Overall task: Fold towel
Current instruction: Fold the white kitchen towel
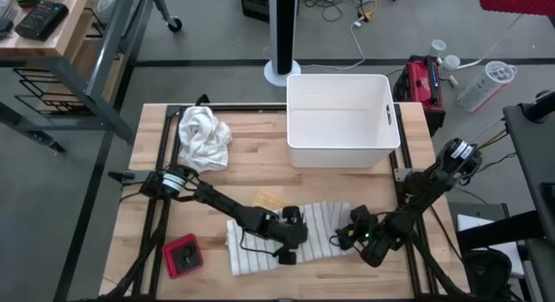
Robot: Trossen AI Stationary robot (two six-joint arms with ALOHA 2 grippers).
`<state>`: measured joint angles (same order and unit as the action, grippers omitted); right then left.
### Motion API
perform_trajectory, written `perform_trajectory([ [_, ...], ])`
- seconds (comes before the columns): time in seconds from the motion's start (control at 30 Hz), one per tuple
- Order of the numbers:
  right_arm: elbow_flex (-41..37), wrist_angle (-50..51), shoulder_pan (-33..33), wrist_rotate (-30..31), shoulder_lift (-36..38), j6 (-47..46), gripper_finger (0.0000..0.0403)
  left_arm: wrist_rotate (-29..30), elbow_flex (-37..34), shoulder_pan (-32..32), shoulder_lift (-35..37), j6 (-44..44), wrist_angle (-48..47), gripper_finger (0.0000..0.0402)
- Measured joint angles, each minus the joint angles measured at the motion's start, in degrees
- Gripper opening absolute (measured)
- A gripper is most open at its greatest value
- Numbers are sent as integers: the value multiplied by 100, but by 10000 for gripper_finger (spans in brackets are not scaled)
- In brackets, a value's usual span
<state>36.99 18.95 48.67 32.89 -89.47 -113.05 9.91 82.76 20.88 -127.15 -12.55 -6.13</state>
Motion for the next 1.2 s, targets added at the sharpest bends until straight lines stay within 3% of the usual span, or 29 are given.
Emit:
perform_trajectory([
  [0.23,237,-209,134,-548,140,188,214,-327,-54,95,204,318,-1419,75],
  [0.43,634,308,238,-458,152,73,226,-498,-279,165,303,596,-1145,75],
  [0.67,682,1344,586,-508,-169,-1184,243,-637,-345,175,308,622,-1012,75],
  [0.8,690,1249,680,-311,-392,-1423,252,-650,-371,177,308,628,-909,75],
  [1.03,688,574,633,342,-775,-1208,247,-871,-394,188,293,756,-456,75],
  [1.2,671,92,605,486,-815,-915,239,-879,-400,188,291,751,-423,75],
])
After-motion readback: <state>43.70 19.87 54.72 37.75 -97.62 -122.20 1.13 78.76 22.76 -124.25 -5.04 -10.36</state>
